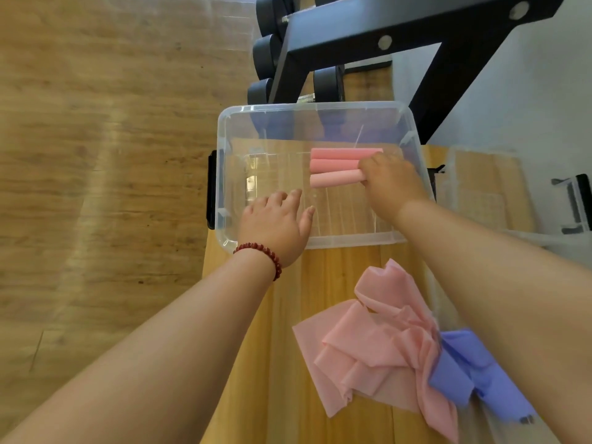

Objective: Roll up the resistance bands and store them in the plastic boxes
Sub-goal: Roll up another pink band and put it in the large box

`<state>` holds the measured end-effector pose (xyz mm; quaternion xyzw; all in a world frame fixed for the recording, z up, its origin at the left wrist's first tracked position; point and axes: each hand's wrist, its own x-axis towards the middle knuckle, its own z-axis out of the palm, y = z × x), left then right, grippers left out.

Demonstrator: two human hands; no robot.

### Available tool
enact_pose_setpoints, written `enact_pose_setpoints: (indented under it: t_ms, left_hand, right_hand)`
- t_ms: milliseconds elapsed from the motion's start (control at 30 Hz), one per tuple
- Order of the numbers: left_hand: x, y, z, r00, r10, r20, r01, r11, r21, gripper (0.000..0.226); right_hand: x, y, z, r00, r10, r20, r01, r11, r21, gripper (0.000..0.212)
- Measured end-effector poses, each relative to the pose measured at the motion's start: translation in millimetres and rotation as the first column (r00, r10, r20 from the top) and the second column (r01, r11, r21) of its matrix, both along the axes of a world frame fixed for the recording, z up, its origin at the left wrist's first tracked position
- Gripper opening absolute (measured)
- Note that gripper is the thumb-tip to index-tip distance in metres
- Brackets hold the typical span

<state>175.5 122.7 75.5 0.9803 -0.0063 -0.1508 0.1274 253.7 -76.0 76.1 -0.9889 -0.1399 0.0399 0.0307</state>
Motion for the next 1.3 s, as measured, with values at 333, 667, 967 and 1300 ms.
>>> enact_pose_setpoints:
  t_ms: [333, 667, 967, 1300]
  left_hand:
    - [6, 1, 0, 0.999, 0.001, -0.038, -0.001, 1.0, 0.002, 0.057]
    - [8, 2, -2, 0.996, 0.005, -0.09, -0.005, 1.0, -0.007, 0.058]
    - [7, 3, -2, 0.995, 0.006, -0.1, -0.008, 1.0, -0.013, 0.058]
    - [7, 2, 0, 0.993, 0.014, -0.114, -0.015, 1.0, -0.011, 0.057]
  right_hand:
    - [22, 11, -31, 0.997, -0.02, -0.07, 0.007, 0.986, -0.168, 0.022]
    - [27, 20, -37, 0.985, -0.053, -0.164, 0.001, 0.953, -0.302, 0.03]
    - [31, 20, -41, 0.996, 0.049, -0.081, -0.073, 0.943, -0.325, 0.024]
    - [35, 13, -44, 0.998, 0.037, -0.045, -0.049, 0.949, -0.313, 0.022]
